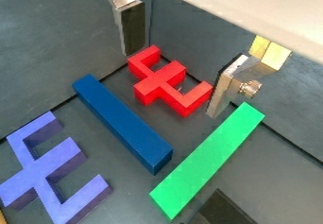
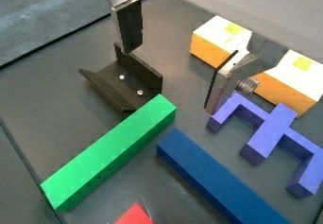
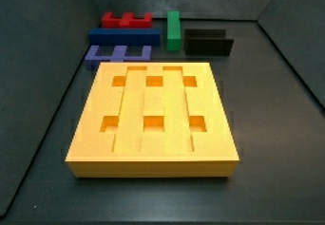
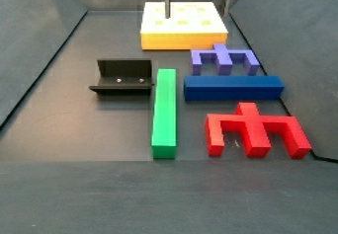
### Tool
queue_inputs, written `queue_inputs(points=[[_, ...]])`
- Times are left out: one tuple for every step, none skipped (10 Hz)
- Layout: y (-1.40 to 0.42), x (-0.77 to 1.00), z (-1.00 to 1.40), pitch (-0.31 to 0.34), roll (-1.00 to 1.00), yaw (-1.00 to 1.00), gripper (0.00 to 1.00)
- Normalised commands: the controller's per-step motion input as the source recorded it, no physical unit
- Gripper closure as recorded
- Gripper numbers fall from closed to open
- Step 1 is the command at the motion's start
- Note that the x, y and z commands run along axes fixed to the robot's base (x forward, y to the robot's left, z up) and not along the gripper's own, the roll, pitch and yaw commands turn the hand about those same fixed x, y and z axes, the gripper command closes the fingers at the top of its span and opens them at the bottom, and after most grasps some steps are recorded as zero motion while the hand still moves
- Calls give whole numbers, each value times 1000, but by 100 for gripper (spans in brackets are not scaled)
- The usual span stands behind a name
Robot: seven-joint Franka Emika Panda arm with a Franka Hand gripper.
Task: Pick up the green object. Move up. Move to above the board. Insert the green object.
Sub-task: Pick up the green object.
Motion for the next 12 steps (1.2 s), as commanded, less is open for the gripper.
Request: queue_inputs(points=[[0,0,-9,0,-13,0,0],[0,0,0,0,-14,0,0],[6,0,-217,-79,-60,-177,0],[549,103,-600,-157,-179,-354,0],[694,229,-760,-73,-83,-280,0],[634,529,-743,0,-51,-274,0],[591,729,-717,0,-74,-269,0],[454,951,-589,10,-123,-123,0],[386,980,-629,13,-156,-80,0],[237,986,-623,0,-204,-177,0],[60,686,-506,-97,-264,-269,0],[0,31,-483,-234,-251,-214,0]])
